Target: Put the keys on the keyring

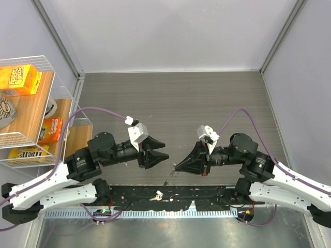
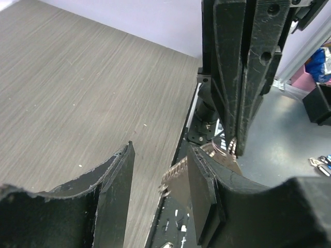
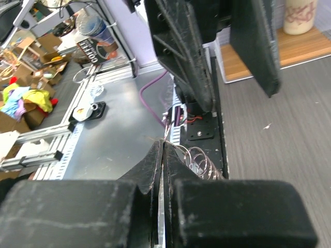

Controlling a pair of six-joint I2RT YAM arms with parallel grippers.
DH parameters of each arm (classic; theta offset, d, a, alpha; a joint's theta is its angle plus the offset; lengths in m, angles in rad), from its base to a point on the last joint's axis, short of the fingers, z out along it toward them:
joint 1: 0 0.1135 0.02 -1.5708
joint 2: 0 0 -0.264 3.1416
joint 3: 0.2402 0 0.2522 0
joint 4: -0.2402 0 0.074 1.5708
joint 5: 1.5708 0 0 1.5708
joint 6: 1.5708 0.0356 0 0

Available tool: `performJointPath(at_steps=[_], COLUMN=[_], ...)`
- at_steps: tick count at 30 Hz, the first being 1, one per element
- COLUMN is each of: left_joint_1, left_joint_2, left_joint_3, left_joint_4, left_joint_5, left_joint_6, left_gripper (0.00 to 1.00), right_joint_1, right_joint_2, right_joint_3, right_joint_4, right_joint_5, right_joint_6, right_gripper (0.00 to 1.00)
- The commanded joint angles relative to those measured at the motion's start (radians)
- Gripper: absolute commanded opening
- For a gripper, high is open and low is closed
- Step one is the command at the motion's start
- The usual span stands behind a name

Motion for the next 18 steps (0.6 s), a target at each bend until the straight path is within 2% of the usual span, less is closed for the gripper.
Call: performJointPath(at_steps=[1, 10, 18], left_joint_1=[0.003, 0.004, 0.004], left_joint_2=[-0.027, -0.079, -0.063], left_joint_3=[-0.008, -0.051, -0.052], left_joint_4=[0.080, 0.192, 0.238], left_joint_5=[0.048, 0.131, 0.134], left_joint_6=[-0.061, -0.112, -0.118], left_gripper=[0.51, 0.54, 0.55], right_joint_1=[0.002, 0.002, 0.002], right_joint_2=[-0.033, -0.048, -0.034], right_joint_3=[0.044, 0.079, 0.111], right_joint_4=[0.005, 0.020, 0.066], right_joint_5=[0.103, 0.174, 0.152], right_joint_6=[-0.054, -0.106, -0.137], right_gripper=[0.05, 0.05, 0.05])
